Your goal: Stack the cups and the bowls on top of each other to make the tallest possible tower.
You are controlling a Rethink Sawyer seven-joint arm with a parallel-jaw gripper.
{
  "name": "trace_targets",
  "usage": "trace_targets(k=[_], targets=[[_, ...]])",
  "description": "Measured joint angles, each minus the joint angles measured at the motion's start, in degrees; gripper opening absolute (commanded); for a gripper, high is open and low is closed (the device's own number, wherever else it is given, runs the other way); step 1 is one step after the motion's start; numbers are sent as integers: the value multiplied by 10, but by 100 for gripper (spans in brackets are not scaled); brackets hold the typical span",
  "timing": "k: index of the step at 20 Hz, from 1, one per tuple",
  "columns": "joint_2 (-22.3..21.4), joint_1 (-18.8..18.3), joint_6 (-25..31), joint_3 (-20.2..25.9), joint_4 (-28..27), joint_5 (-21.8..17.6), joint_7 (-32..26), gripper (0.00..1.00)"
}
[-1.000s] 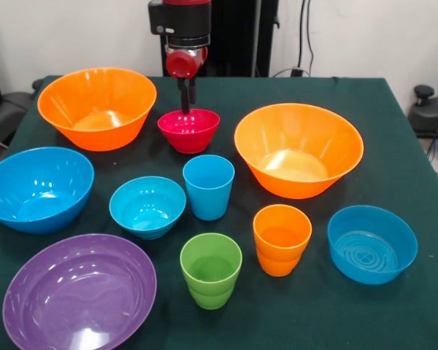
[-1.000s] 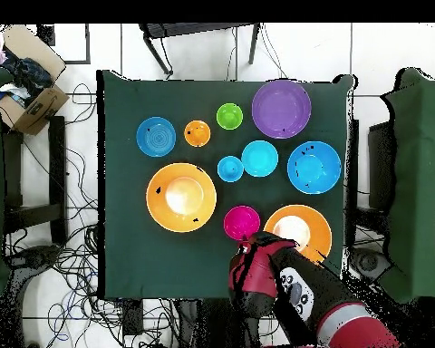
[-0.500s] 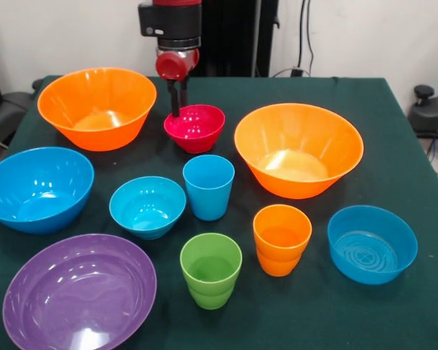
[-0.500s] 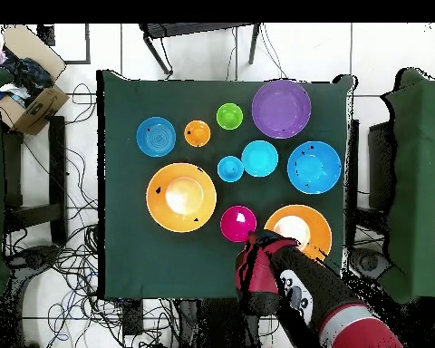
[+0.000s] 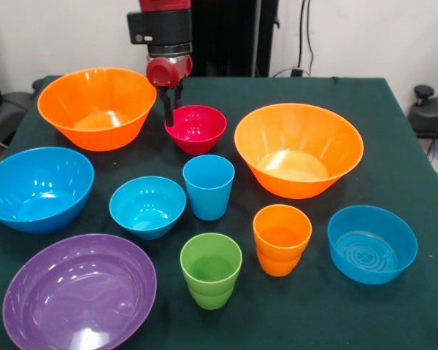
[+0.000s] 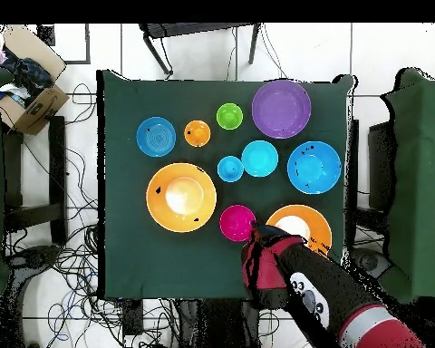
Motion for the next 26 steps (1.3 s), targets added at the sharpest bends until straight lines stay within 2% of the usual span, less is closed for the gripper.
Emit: trace_targets(k=[4,9,17,26], targets=[[0,-20,26,37,20,-26,24,100],[0,-24,59,66,41,-40,45,100],[3,-24,87,95,61,-40,63,100],[7,-24,90,107,75,-40,63,100]])
